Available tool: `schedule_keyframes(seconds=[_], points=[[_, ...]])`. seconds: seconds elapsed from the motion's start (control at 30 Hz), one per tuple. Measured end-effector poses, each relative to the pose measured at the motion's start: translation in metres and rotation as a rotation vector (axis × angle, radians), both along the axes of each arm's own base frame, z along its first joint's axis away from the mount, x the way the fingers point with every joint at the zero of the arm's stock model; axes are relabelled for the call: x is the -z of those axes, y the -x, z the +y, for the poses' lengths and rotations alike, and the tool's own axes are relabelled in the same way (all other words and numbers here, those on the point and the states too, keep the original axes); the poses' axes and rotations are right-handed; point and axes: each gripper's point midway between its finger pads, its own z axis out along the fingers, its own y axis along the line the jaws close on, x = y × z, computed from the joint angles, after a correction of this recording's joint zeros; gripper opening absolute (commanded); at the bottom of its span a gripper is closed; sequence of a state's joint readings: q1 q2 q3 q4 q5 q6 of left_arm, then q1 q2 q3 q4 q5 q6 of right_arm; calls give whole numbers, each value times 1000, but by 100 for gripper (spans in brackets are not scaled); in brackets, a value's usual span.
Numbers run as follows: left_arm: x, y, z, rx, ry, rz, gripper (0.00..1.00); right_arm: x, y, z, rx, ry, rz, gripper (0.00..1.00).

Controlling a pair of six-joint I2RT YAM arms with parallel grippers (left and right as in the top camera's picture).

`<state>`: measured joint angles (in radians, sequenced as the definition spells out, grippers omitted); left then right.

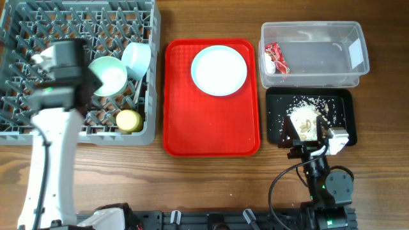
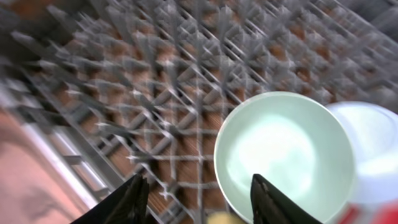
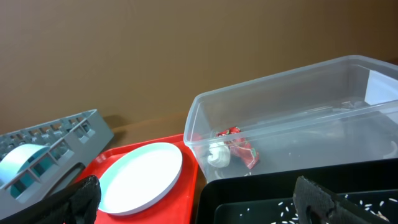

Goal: Sort waste into correct bins and load items into the dishwasher rack
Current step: 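Carry the green bowl into the dish rack with the left gripper, then stand the green bowl upright in the rack slots and hold it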

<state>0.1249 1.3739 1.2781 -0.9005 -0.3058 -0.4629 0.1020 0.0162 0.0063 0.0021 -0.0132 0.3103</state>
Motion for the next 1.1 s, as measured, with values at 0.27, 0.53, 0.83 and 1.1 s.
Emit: schedule_keyframes(seconds=[0.27, 0.53, 0.83, 1.1], points=[[41, -2, -2, 221, 307, 74, 53, 0, 0, 0, 0, 0, 0, 100], [91, -12, -16, 325, 415, 187, 15, 0, 0, 0, 0, 0, 0, 100], [95, -16, -10, 310, 398, 199, 4, 0, 0, 0, 0, 0, 0, 100], [26, -19, 29, 199, 157, 120, 4, 0, 0, 0, 0, 0, 0, 100]])
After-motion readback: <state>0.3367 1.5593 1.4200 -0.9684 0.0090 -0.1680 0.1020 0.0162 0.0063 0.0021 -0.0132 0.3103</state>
